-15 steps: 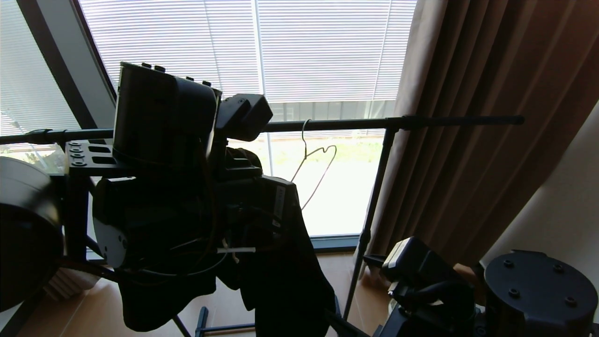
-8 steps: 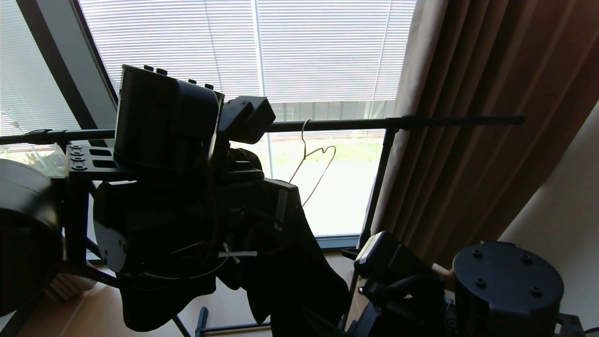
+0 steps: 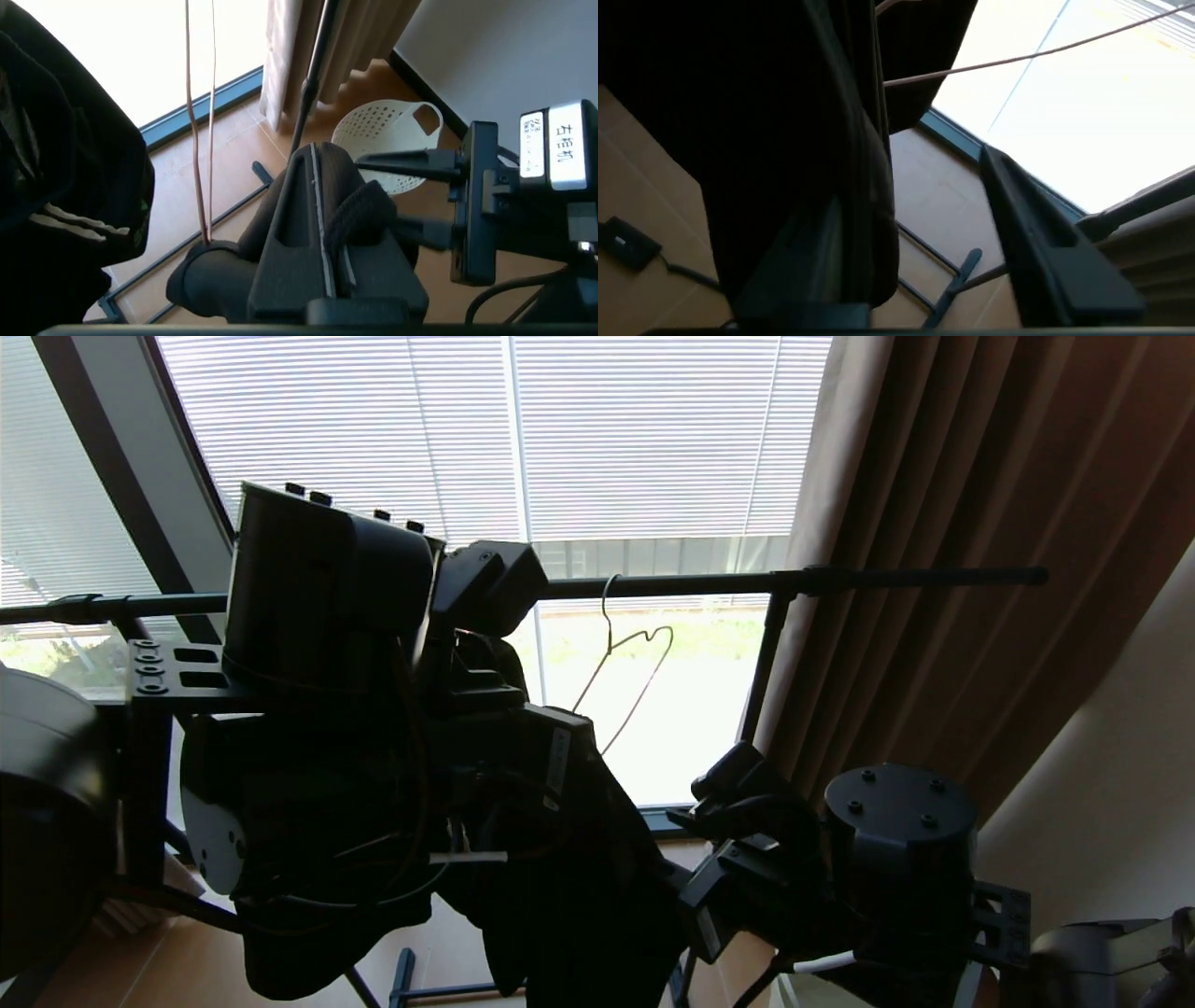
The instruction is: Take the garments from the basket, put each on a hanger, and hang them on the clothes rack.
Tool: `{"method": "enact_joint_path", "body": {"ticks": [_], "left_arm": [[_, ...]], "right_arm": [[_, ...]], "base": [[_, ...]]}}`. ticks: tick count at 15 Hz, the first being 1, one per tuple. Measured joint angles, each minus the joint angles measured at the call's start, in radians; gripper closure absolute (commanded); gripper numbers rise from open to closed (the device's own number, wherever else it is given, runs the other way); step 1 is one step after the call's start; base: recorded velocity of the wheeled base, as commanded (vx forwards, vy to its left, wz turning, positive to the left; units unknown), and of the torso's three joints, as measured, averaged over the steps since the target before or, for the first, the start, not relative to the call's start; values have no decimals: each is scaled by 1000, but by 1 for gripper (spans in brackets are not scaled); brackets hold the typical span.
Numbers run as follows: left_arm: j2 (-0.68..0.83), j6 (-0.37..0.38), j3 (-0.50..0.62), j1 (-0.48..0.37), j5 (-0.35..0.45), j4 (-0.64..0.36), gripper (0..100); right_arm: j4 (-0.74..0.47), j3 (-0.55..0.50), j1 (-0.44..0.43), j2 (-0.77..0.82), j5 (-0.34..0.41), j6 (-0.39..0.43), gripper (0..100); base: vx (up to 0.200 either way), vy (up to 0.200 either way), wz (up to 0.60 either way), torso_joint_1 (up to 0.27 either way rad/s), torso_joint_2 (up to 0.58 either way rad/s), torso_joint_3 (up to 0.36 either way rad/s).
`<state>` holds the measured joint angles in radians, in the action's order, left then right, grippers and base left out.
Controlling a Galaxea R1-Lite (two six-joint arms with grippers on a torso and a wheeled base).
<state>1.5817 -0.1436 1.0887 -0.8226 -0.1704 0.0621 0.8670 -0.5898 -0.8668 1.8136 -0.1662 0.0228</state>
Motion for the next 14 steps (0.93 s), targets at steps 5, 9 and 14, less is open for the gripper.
{"method": "enact_joint_path", "body": {"ticks": [5,9,14], "left_arm": [[-18,1,-54,18,30,0,100],[-40,1,-123,58,142,-2,100],[-48,7,-185,83,264,-1,100]], "right_arm": [[-21,14,38,-75,-3,-5,100],[-158,-44,81,-184,-9,-23,100],[-200,-108,82,-240,-14,-50,100]], "base": [[0,0,0,0,0,0],[0,0,0,0,0,0],[0,0,0,0,0,0]]}}
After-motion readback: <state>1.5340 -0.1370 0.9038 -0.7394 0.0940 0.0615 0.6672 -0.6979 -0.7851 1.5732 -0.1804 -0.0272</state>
